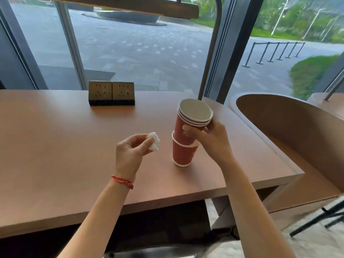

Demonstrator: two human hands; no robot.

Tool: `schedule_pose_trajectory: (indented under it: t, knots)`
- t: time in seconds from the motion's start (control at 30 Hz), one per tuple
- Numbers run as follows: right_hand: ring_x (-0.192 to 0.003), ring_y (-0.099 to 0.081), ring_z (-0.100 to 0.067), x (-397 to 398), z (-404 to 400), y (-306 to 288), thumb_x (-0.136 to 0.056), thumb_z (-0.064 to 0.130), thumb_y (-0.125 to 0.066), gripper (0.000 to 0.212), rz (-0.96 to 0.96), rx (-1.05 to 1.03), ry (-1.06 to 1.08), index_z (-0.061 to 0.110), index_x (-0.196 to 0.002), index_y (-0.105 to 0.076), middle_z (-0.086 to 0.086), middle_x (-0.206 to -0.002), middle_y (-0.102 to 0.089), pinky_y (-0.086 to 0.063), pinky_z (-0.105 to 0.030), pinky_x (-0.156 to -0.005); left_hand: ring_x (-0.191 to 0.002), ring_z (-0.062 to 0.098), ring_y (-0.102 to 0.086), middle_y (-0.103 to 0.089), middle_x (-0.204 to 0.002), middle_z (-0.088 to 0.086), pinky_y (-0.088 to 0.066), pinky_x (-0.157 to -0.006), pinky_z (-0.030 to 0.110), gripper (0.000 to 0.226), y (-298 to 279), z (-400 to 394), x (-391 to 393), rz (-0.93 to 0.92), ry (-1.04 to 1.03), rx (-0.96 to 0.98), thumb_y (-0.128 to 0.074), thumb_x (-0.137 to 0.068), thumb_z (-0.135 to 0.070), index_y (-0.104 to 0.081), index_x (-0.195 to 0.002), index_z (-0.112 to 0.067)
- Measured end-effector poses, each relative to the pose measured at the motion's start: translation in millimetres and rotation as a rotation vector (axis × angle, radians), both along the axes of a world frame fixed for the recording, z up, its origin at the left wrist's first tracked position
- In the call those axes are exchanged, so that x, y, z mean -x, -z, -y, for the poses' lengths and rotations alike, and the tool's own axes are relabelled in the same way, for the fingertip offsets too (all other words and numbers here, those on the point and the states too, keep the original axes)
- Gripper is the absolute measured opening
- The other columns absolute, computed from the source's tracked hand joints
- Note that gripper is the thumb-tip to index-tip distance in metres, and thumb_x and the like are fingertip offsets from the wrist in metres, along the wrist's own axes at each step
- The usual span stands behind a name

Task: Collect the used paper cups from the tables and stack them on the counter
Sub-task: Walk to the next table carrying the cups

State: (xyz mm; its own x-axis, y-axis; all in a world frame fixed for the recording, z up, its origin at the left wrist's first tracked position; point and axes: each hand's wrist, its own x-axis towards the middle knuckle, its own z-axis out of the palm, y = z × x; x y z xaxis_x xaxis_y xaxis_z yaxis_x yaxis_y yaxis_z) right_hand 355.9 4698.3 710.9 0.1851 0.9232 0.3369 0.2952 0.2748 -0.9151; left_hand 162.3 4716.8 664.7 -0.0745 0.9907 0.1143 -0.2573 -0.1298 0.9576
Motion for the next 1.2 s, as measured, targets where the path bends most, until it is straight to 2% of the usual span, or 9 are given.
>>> schedule_pose_trajectory:
  t: [0.13,0.27,0.47,0.6,0.83,0.97,1.07,1.13,1.2]
  knots:
    - [-0.098,-0.057,0.014,1.4,-0.8,14.8,-0.057,0.042,-0.08,0.058,0.024,0.058,0.01,0.043,-0.107,-0.051,0.028,-0.102,-0.062,-0.045,-0.008,-0.075,-0.063,0.009,-0.068,-0.072,-0.065,-0.004,-0.055,-0.058,0.02,0.004,5.8,-2.7,1.4,0.013,-0.005,0.024,-0.069,-0.077,-0.002,-0.07,-0.081,-0.003]
    - [-0.103,-0.057,0.008,1.4,-0.4,28.7,-0.063,0.032,-0.082,0.055,0.03,0.07,-0.012,0.04,-0.11,-0.053,0.023,-0.106,-0.063,-0.044,-0.005,-0.076,-0.063,0.009,-0.069,-0.073,-0.066,-0.005,-0.055,-0.057,0.019,0.008,7.3,-4.8,4.3,0.033,-0.016,0.028,-0.069,-0.077,-0.001,-0.07,-0.075,-0.009]
    - [-0.1,-0.058,0.009,5.9,-1.5,43.8,-0.064,0.02,-0.084,0.057,0.023,0.088,-0.059,0.041,-0.107,-0.052,0.021,-0.105,-0.064,-0.044,-0.005,-0.078,-0.064,0.011,-0.069,-0.074,-0.068,-0.003,-0.055,-0.057,0.018,0.007,4.7,-4.2,3.3,0.054,-0.009,0.017,-0.07,-0.076,-0.002,-0.069,-0.075,-0.009]
    - [-0.101,-0.061,0.001,10.4,0.5,57.5,-0.063,0.017,-0.085,0.063,-0.016,0.1,-0.033,0.035,-0.113,-0.051,0.014,-0.107,-0.065,-0.051,-0.016,-0.085,-0.066,0.013,-0.07,-0.074,-0.069,-0.001,-0.055,-0.058,0.019,0.005,5.4,-3.8,3.8,0.064,-0.003,0.019,-0.071,-0.075,-0.004,-0.07,-0.075,-0.009]
    - [-0.091,-0.061,0.009,6.2,12.4,58.2,-0.065,0.014,-0.082,0.058,-0.055,0.094,0.084,0.026,-0.114,-0.053,0.014,-0.103,-0.064,-0.048,-0.008,-0.073,-0.068,0.012,-0.07,-0.074,-0.071,-0.002,-0.055,-0.058,0.019,0.004,5.7,0.5,-1.2,0.073,0.059,0.028,-0.072,-0.072,-0.009,-0.071,-0.075,-0.01]
    - [-0.093,-0.062,0.001,-9.2,34.1,54.6,-0.065,0.02,-0.081,0.062,-0.095,0.085,0.146,0.017,-0.12,-0.053,0.01,-0.104,-0.064,-0.049,-0.007,-0.071,-0.068,0.012,-0.07,-0.074,-0.072,-0.001,-0.055,-0.059,0.019,0.003,3.5,7.0,-16.3,0.074,0.148,0.027,-0.074,-0.069,-0.013,-0.074,-0.069,-0.016]
    - [-0.09,-0.061,0.009,-23.4,56.7,51.0,-0.063,0.025,-0.078,0.062,-0.11,0.082,0.19,0.023,-0.118,-0.051,0.015,-0.103,-0.061,-0.047,-0.004,-0.068,-0.068,0.012,-0.07,-0.074,-0.073,-0.001,-0.055,-0.059,0.019,0.006,0.2,14.0,-36.3,0.058,0.22,0.017,-0.074,-0.066,-0.018,-0.073,-0.071,-0.015]
    - [-0.088,-0.06,0.014,-35.7,74.6,50.0,-0.064,0.023,-0.079,0.061,-0.143,0.084,0.217,0.022,-0.118,-0.051,0.013,-0.103,-0.062,-0.046,-0.003,-0.067,-0.068,0.012,-0.07,-0.074,-0.072,0.0,-0.055,-0.059,0.019,0.004,-0.5,19.7,-52.6,0.029,0.272,0.01,-0.074,-0.07,-0.013,-0.073,-0.074,-0.013]
    - [-0.09,-0.062,0.01,-49.3,93.4,48.7,-0.061,0.027,-0.078,0.067,-0.18,0.081,0.254,0.017,-0.122,-0.053,0.009,-0.104,-0.064,-0.047,-0.005,-0.068,-0.069,0.013,-0.071,-0.074,-0.072,0.001,-0.055,-0.06,0.02,0.004,0.1,26.8,-70.2,-0.009,0.325,-0.005,-0.072,-0.076,-0.007,-0.073,-0.077,-0.011]
